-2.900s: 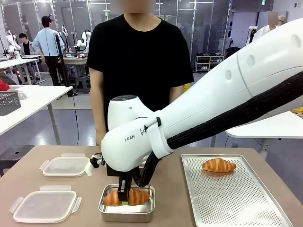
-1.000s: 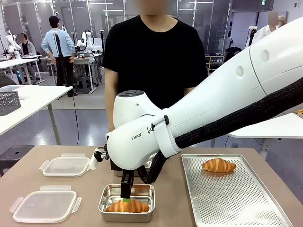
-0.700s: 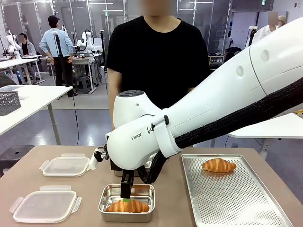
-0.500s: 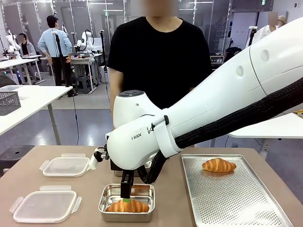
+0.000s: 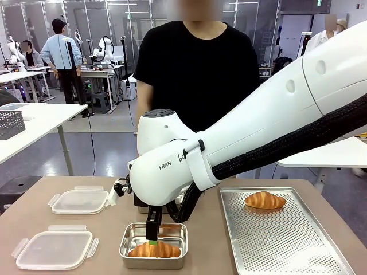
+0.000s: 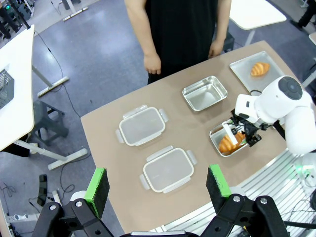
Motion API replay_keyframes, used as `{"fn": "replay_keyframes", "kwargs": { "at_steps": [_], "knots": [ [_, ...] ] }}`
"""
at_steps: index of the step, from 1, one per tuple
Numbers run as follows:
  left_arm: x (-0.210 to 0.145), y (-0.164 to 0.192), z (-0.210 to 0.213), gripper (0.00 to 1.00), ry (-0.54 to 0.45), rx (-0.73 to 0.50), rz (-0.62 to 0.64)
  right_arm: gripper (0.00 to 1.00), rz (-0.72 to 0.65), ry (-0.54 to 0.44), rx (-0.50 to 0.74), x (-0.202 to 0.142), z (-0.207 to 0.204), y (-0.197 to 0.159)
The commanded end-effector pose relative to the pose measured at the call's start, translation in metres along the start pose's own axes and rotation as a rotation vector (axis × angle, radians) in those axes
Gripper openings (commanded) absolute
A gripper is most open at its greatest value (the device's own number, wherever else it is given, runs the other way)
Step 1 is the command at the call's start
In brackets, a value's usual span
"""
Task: Place the bread into the airtight container.
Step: Pick up a Butter Roll and place it into an empty Airtight Container.
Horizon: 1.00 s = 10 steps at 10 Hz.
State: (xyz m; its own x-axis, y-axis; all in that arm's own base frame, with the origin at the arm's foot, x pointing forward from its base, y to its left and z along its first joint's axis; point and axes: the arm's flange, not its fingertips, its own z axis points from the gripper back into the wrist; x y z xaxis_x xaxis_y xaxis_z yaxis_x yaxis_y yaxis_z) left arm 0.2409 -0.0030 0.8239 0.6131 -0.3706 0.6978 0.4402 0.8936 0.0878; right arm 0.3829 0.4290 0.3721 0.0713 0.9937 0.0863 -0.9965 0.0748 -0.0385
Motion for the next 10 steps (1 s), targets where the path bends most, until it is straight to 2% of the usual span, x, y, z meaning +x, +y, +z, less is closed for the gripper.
{"fn": "replay_keyframes", "kwargs": {
  "at_steps": [1, 2, 3, 4, 5, 7, 10],
  "knots": [
    [0.002, 0.001, 0.003, 1.0, 0.009, -0.003, 0.0, 0.99, 0.0, 0.0, 0.0, 0.0, 0.0, 0.0],
    [0.002, 0.001, 0.003, 1.0, 0.009, -0.003, 0.0, 0.99, 0.029, -0.059, 0.046, -0.003, 0.041, 0.0],
    [0.002, 0.001, 0.003, 1.0, 0.009, -0.003, 0.0, 0.99, -0.035, -0.039, -0.047, -0.01, 0.084, -0.004],
    [0.002, 0.001, 0.003, 1.0, 0.009, -0.003, 0.0, 0.99, -0.069, -0.123, -0.011, -0.021, 0.118, -0.005],
    [0.002, 0.001, 0.003, 1.0, 0.009, -0.003, 0.0, 0.99, -0.11, -0.148, -0.04, -0.04, 0.147, -0.008],
    [0.002, 0.001, 0.003, 1.0, 0.009, -0.003, 0.0, 0.99, -0.258, -0.248, -0.065, -0.101, 0.187, -0.024],
    [0.002, 0.001, 0.003, 1.0, 0.009, -0.003, 0.0, 0.99, -0.559, -0.352, -0.141, -0.203, 0.199, -0.05]
  ]
}}
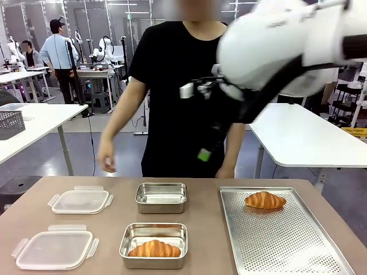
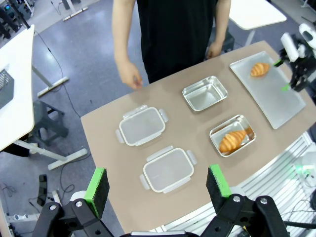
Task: Place the bread into the airtight container.
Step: Pick up a Butter Roll and place it into an empty Airtight Container.
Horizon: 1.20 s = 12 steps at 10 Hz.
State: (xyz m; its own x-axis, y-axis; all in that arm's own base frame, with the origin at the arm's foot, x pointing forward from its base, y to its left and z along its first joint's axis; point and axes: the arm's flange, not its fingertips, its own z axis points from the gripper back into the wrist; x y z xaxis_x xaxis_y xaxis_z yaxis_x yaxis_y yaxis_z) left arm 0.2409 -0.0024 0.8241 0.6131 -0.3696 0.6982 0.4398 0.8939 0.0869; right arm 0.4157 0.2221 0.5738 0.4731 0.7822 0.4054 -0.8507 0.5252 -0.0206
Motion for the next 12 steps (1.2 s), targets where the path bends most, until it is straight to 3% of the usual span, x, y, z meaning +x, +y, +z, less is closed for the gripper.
{"fn": "replay_keyframes", "kwargs": {
  "at_steps": [1, 4, 6, 8, 9, 12],
  "knots": [
    [0.002, 0.0, 0.003, 1.0, 0.009, -0.003, -0.001, 0.99, -0.194, -0.038, -0.146, -0.049, -0.006, -0.02],
    [0.002, 0.0, 0.003, 1.0, 0.009, -0.003, -0.001, 0.99, -0.432, -0.129, -0.112, -0.147, 0.006, -0.069],
    [0.002, 0.0, 0.003, 1.0, 0.009, -0.003, -0.001, 0.99, -0.537, -0.199, -0.103, -0.189, -0.002, -0.084],
    [0.002, 0.0, 0.003, 1.0, 0.009, -0.003, -0.001, 0.99, -0.564, -0.241, -0.084, -0.195, -0.021, -0.087],
    [0.002, 0.0, 0.003, 1.0, 0.009, -0.003, -0.001, 0.99, -0.558, -0.162, -0.092, -0.199, 0.0, -0.093],
    [0.002, 0.0, 0.003, 1.0, 0.009, -0.003, -0.001, 0.99, -0.558, -0.162, -0.092, -0.199, 0.0, -0.093]
  ]
}}
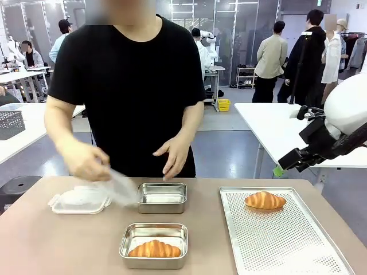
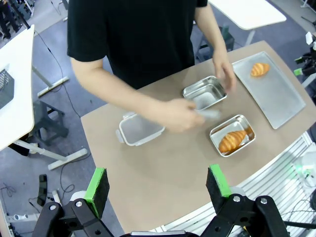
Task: Place the bread into the airtight container.
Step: Pick up a Butter Roll and place it into an empty Airtight Container.
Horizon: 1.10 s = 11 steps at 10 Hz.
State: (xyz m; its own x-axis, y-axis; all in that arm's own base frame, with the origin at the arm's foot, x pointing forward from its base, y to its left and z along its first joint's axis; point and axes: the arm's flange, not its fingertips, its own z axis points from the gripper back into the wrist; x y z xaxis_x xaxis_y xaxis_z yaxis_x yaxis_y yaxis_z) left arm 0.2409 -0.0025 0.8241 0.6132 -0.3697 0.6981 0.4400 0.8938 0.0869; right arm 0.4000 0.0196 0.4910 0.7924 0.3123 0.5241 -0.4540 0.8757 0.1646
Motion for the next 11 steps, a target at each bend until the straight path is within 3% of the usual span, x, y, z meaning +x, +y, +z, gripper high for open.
{"fn": "replay_keyframes", "kwargs": {
  "at_steps": [1, 2, 3, 4, 5, 7, 8, 9, 10, 11],
  "knots": [
    [0.002, 0.0, 0.003, 1.0, 0.009, -0.003, -0.001, 0.99, -0.005, 0.0, 0.002, -0.001, -0.001, 0.0],
    [0.002, 0.0, 0.003, 1.0, 0.009, -0.003, -0.001, 0.99, 0.082, 0.005, 0.174, 0.015, -0.007, -0.015],
    [0.002, 0.0, 0.003, 1.0, 0.009, -0.003, -0.001, 0.99, 0.384, -0.113, 0.429, 0.028, -0.024, -0.014],
    [0.002, 0.0, 0.003, 1.0, 0.009, -0.003, -0.001, 0.99, 0.445, -0.125, 0.498, 0.042, -0.048, 0.001],
    [0.002, 0.0, 0.003, 1.0, 0.009, -0.003, -0.001, 0.99, 0.433, -0.049, 0.495, 0.055, -0.07, 0.014],
    [0.002, 0.0, 0.003, 1.0, 0.009, -0.003, -0.001, 0.99, 0.294, -0.052, 0.387, 0.046, -0.054, -0.016],
    [0.002, 0.0, 0.003, 1.0, 0.009, -0.003, -0.001, 0.99, 0.225, -0.198, 0.32, 0.002, -0.004, -0.045],
    [0.002, 0.0, 0.003, 1.0, 0.009, -0.003, -0.001, 0.99, 0.115, -0.412, 0.289, -0.068, 0.055, -0.08],
    [0.002, 0.0, 0.003, 1.0, 0.009, -0.003, -0.001, 0.99, 0.016, -0.534, 0.249, -0.134, 0.093, -0.104],
    [0.002, 0.0, 0.003, 1.0, 0.009, -0.003, -0.001, 0.99, -0.072, -0.579, 0.183, -0.194, 0.113, -0.119]
  ]
}}
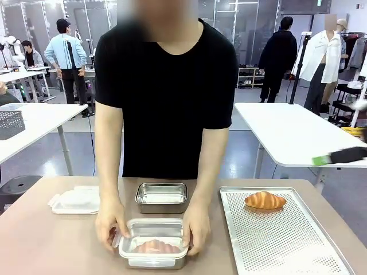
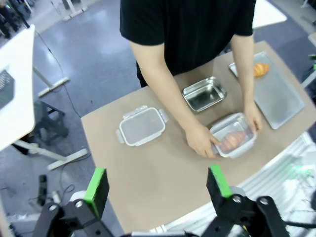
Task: Place the bread into the airtight container.
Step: Pick up a Butter Roll and place it into an empty Airtight Container.
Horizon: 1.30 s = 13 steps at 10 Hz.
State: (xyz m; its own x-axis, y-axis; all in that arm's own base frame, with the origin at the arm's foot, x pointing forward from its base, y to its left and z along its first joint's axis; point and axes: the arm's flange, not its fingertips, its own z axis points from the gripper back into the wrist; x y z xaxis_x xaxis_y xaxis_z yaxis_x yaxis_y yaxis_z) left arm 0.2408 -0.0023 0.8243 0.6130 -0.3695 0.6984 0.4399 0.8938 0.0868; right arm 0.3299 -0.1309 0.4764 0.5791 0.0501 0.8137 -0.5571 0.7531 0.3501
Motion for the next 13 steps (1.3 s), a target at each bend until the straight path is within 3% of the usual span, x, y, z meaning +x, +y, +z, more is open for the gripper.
{"fn": "replay_keyframes", "kwargs": {
  "at_steps": [1, 4, 5, 13],
  "knots": [
    [0.002, 0.0, 0.002, 1.0, 0.01, -0.003, -0.001, 0.99, -0.066, -0.169, -0.047, -0.087, 0.098, -0.015],
    [0.002, 0.0, 0.002, 1.0, 0.01, -0.003, -0.001, 0.99, -0.184, -0.184, 0.025, -0.124, 0.087, -0.061],
    [0.002, 0.0, 0.002, 1.0, 0.01, -0.003, -0.001, 0.99, -0.161, -0.223, -0.062, -0.098, 0.131, -0.043],
    [0.002, 0.0, 0.002, 1.0, 0.01, -0.003, -0.001, 0.99, -0.161, -0.223, -0.062, -0.098, 0.131, -0.043]
  ]
}}
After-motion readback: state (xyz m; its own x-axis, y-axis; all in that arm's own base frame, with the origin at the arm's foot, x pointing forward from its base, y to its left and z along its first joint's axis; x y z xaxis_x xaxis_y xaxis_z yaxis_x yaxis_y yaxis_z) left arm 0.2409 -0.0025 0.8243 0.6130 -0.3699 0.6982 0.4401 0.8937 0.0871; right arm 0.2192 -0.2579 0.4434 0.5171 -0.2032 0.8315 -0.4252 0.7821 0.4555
